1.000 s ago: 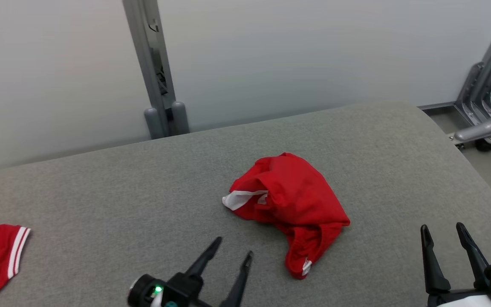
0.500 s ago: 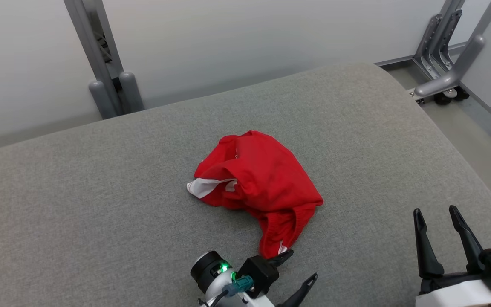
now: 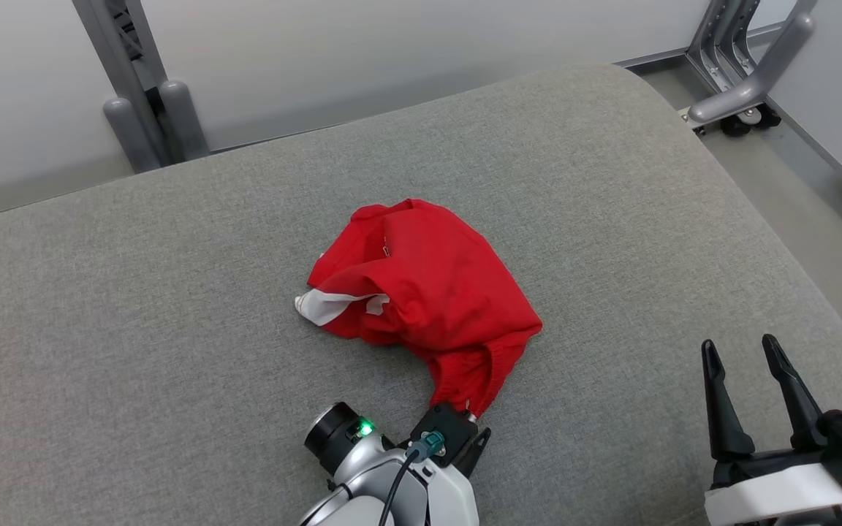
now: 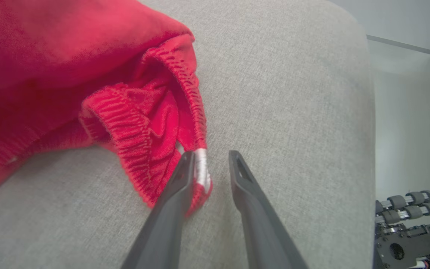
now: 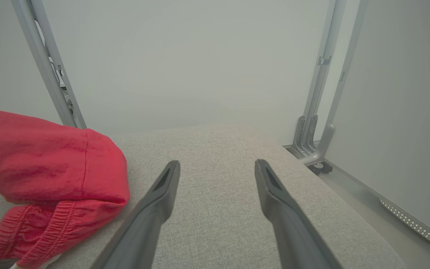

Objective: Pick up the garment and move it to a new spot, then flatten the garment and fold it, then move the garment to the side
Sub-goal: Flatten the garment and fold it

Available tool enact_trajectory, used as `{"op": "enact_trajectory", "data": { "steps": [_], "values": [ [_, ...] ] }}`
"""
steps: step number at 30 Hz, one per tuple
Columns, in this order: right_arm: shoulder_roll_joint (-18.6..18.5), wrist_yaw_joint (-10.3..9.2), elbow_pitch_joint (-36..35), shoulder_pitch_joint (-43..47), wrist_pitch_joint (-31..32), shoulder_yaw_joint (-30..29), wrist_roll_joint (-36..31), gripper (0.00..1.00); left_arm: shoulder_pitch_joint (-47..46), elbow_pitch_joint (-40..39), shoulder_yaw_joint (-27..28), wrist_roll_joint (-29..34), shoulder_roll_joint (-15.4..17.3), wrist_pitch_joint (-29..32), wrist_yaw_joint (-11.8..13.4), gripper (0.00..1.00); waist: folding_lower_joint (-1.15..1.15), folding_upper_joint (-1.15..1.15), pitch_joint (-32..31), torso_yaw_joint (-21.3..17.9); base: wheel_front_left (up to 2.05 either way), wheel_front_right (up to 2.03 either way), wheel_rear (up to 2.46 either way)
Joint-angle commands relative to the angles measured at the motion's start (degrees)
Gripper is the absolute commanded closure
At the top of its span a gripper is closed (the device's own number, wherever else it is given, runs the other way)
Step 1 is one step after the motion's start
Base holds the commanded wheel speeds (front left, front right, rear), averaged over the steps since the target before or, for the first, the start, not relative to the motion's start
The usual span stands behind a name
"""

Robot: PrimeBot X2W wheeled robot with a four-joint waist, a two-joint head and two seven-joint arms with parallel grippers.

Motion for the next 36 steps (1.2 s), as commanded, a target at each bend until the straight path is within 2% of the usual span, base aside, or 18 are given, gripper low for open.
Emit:
{"op": "enact_trajectory", "data": {
  "steps": [1,3,6,7,8,12,16,23,29,36],
  "values": [
    [-0.3,-0.02,0.0,-0.9,-0.3,0.0,0.4,0.00,-1.0,0.4,0.0,-0.1,0.3,0.0,0.8,0.58,0.00,0.00,0.2,-0.1,0.00,0.00,0.00],
    [-0.3,-0.02,0.0,-1.0,-0.3,0.3,0.5,0.00,-1.8,1.8,-0.9,0.6,0.3,1.1,2.0,0.60,0.00,0.00,0.5,-0.2,0.00,0.00,0.00],
    [-0.3,-0.02,0.1,-1.3,-0.3,0.5,0.9,0.00,-2.5,2.8,-2.0,0.6,0.3,2.1,3.4,0.50,0.00,0.00,0.7,-0.4,0.00,0.00,0.00],
    [-0.3,-0.02,0.2,-1.4,-0.3,0.6,0.9,0.00,-2.6,2.9,-2.3,0.3,0.3,2.2,3.5,0.54,0.00,0.00,0.7,-0.4,0.00,0.00,0.00],
    [-0.3,-0.02,0.2,-1.4,-0.3,0.7,0.9,0.00,-2.7,3.0,-2.6,0.1,0.3,2.3,3.5,1.00,0.00,0.00,0.6,-0.4,0.00,0.00,0.00],
    [-0.3,-0.02,0.4,-1.5,-0.3,0.9,0.8,0.00,-2.3,1.9,-2.3,-3.1,0.2,0.4,3.0,1.00,0.00,0.00,-0.1,-0.7,0.00,0.00,0.00],
    [-0.3,-0.02,0.8,-0.6,-0.3,0.9,0.2,0.00,-1.6,-2.1,0.4,-11.8,0.3,-2.2,0.8,1.00,0.00,0.00,-2.1,-0.7,0.00,0.00,0.00],
    [-0.3,-0.02,1.7,0.5,-0.3,1.4,-0.7,0.00,-10.6,-6.9,3.5,-22.9,0.2,-3.3,-1.5,1.00,0.00,0.00,-6.7,-0.9,0.00,0.00,0.00],
    [-0.3,-0.02,2.4,0.4,-0.3,3.6,-0.2,0.00,-23.0,-3.4,7.0,-30.2,0.2,1.0,-5.6,1.00,0.00,0.00,-8.2,-1.9,0.00,0.00,0.00],
    [-0.3,-0.02,2.8,1.3,-0.3,4.1,0.7,0.00,-33.9,1.3,10.8,-34.9,0.2,2.4,-7.8,1.00,0.00,0.00,-8.9,-2.6,0.00,0.00,0.00]
  ]
}}
